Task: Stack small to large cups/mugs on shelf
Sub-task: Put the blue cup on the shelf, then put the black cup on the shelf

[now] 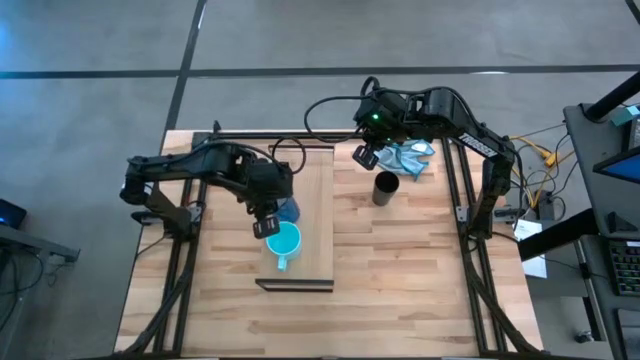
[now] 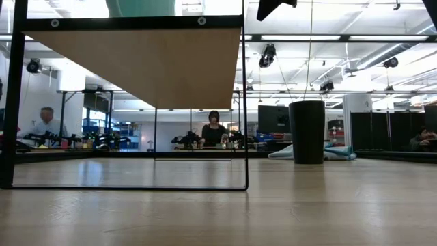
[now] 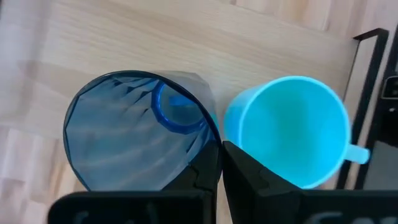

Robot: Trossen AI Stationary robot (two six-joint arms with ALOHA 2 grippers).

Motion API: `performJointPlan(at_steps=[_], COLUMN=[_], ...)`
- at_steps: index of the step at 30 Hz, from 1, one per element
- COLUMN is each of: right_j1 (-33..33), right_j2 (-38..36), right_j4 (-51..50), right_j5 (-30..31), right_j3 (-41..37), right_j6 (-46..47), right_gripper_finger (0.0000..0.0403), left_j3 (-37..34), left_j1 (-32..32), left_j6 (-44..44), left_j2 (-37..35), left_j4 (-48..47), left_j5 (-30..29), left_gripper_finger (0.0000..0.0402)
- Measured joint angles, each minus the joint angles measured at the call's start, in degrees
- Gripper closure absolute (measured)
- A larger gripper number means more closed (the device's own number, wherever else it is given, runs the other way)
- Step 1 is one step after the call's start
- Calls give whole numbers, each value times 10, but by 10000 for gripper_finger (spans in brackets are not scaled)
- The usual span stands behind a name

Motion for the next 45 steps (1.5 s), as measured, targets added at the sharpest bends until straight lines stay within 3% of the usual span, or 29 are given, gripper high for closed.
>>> performJointPlan(at_steps=[4,16,28,36,45], right_j1=[0,0,0,0,0], right_j2=[0,0,0,0,0], right_j4=[1,4,4,4,-29], right_j5=[0,0,0,0,-5], right_j3=[0,0,0,0,-1], right_j6=[0,0,0,-17,-31], right_gripper_finger=[394,394,394,394,394], left_j3=[-1,-4,-22,-19,-10], left_j1=[-1,0,0,0,1], left_j6=[-14,-14,-13,-13,-13], left_j2=[1,3,4,2,-3], left_j4=[1,16,63,98,104], left_j5=[31,33,33,31,-32], left_gripper_finger=[402,401,344,341,341])
